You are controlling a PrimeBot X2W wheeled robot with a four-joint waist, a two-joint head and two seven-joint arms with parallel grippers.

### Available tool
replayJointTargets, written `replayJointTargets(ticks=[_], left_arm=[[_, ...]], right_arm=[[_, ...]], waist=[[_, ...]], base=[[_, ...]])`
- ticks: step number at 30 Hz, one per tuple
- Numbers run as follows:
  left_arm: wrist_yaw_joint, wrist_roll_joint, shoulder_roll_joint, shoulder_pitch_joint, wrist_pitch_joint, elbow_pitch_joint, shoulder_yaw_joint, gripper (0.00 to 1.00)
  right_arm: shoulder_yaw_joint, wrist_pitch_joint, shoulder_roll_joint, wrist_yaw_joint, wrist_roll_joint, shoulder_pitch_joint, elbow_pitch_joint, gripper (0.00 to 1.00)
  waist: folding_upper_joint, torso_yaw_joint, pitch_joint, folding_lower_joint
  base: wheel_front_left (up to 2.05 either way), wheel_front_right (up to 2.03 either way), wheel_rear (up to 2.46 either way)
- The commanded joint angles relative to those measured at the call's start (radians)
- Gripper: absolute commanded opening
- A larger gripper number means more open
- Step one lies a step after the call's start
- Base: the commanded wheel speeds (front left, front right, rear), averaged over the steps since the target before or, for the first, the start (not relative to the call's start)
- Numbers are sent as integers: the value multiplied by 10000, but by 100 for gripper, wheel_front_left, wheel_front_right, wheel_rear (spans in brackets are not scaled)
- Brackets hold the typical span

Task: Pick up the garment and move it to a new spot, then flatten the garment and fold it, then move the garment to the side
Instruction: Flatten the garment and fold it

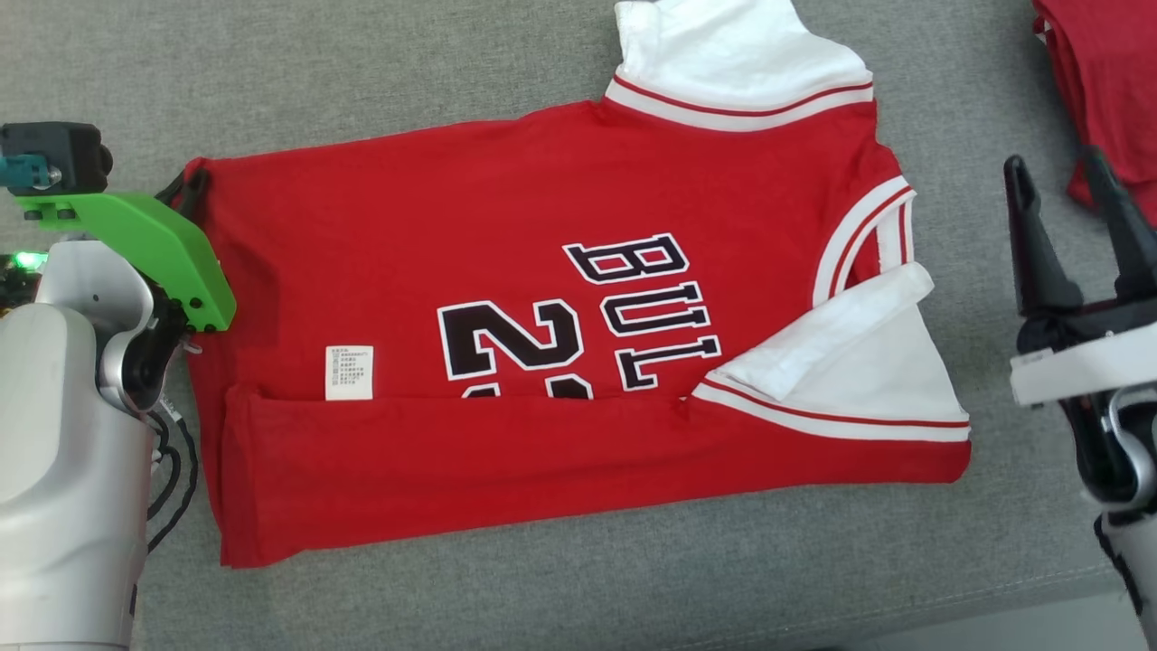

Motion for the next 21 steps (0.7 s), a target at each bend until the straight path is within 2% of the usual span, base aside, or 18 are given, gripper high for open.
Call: replayJointTargets(ticks=[1,12,21], left_arm=[[27,59,-19,-107,-23,126,-93,0],[-9,182,-762,-751,-383,-310,-723,0],[-53,70,-1235,-1128,-627,-262,-1159,0]], right_arm=[[154,19,-203,-6,219,-513,283,100],[2059,626,-1374,-4,1661,-4286,2694,100],[4079,2340,-2193,-4,2808,-6862,4492,100]], waist=[[0,169,150,0],[0,1282,977,0],[0,1921,1443,0]], base=[[0,0,0],[0,0,0],[0,0,0]])
